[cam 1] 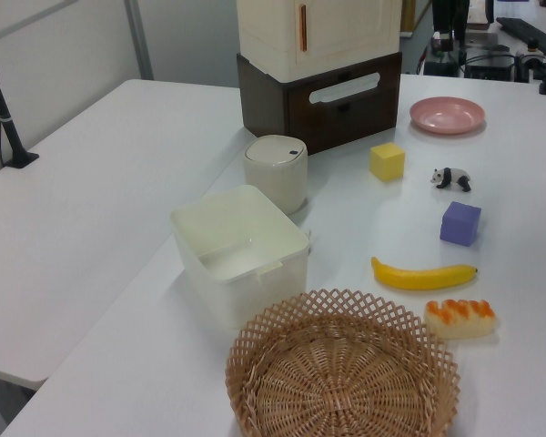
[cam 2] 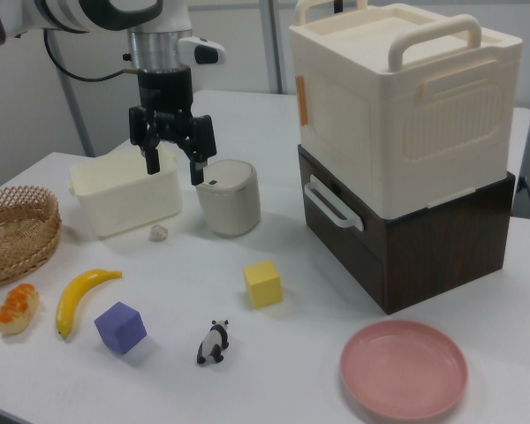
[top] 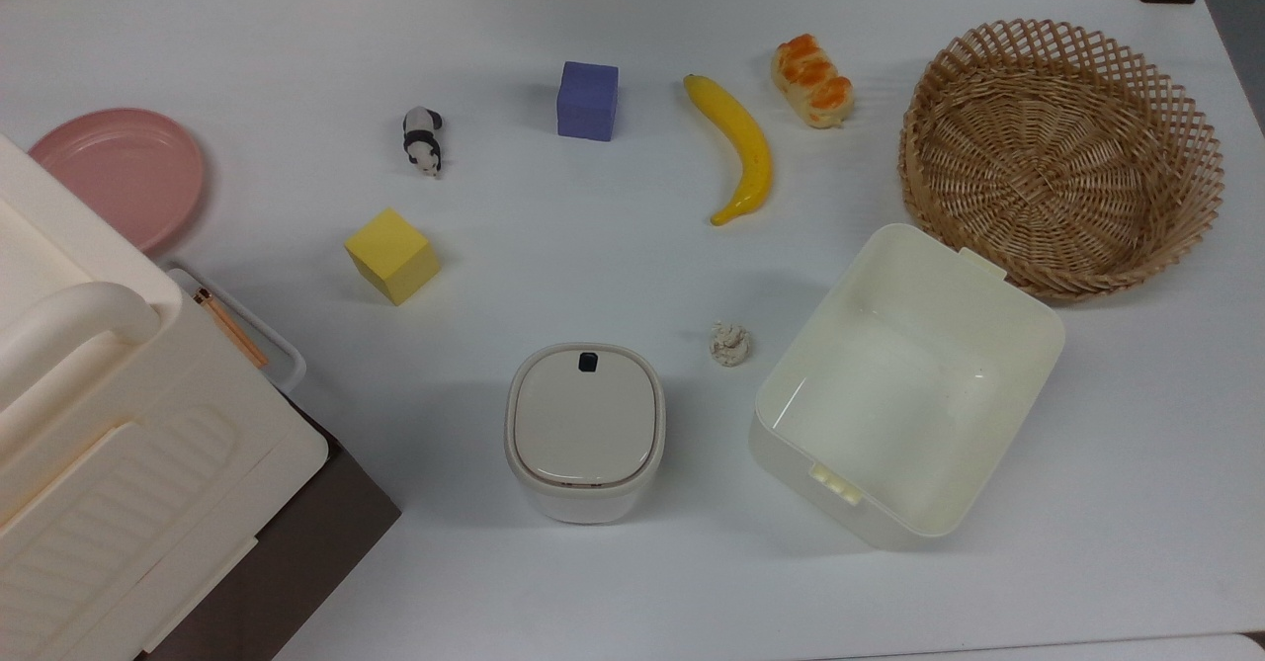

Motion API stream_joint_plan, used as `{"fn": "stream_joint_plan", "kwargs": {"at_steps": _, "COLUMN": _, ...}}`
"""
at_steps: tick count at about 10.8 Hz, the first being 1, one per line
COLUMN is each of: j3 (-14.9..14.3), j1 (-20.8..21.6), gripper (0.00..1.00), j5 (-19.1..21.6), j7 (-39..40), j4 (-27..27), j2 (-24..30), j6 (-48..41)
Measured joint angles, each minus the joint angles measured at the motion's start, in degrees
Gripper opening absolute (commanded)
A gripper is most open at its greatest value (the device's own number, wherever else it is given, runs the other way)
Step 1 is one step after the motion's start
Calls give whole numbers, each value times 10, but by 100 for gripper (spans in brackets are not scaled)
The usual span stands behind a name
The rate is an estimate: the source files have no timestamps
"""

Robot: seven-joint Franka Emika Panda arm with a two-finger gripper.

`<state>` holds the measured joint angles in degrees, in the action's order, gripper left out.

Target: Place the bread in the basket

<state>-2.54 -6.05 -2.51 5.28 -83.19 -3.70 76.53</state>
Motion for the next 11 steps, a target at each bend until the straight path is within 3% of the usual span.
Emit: {"fn": "stream_joint_plan", "kwargs": {"at_steps": 11, "j3": -3, "j1": -3, "gripper": 100, "j5": 0, "j7": 0, "j4": 0, "j2": -3, "j6": 30}}
